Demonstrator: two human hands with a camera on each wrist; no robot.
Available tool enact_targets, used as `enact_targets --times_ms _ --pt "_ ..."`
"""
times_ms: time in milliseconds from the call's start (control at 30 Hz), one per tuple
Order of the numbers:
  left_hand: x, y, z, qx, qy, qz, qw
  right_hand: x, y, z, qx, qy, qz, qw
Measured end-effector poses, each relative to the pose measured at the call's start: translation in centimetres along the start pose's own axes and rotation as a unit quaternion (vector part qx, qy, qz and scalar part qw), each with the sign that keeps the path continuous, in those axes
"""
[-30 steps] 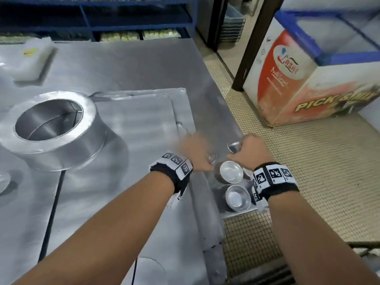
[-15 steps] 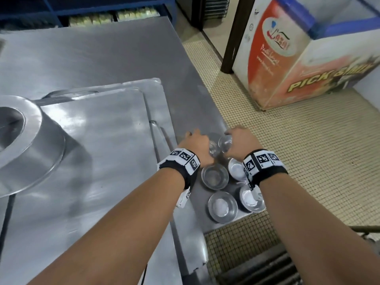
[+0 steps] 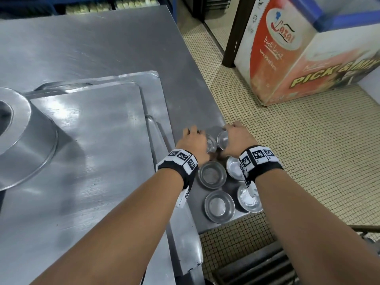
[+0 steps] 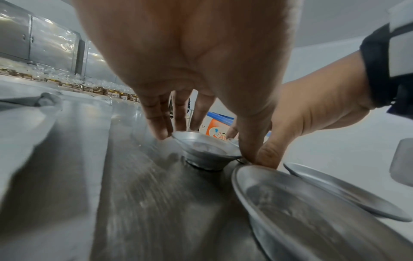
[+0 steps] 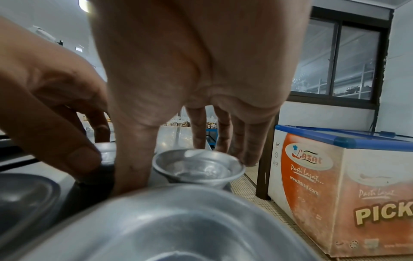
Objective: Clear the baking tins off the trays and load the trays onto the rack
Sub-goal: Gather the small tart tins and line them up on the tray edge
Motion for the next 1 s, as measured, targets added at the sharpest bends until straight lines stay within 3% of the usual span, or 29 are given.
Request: enact_targets --times_ms 233,400,700,867,1000 --pt "-1.8 2.8 3.6 0.033 -0.001 0.0 0.999 -2.0 1.5 2.6 0.049 0.015 0.004 0.999" --pt "-5.2 5.0 10.1 0.028 0.037 0.054 0.997 -6.9 0.8 7.1 0.047 0.07 0.027 0.996" --pt "-16.2 5.5 30.0 0.076 0.179 0.082 0.978 -19.5 -5.8 19.5 -0.04 0.221 0.046 0.973" --pt "-21.7 4.5 42.7 0.091 0.292 0.069 0.95 -26.5 -11.1 28.6 -0.095 0.338 0.085 0.933" --pt "-24.9 3.1 51.7 0.095 0.387 0.024 0.917 -30.8 -14.8 35.3 -0.136 0.426 0.138 0.884"
Point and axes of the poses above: each hand's wrist, its own z-axis away from the middle knuckle, its own y-axis out of the back of the hand, x = y × z, the point moved 3 cm from there along -z, towards the middle knuckle, and after that the axes turned 11 degrees about -y, right-handed, at the moved point
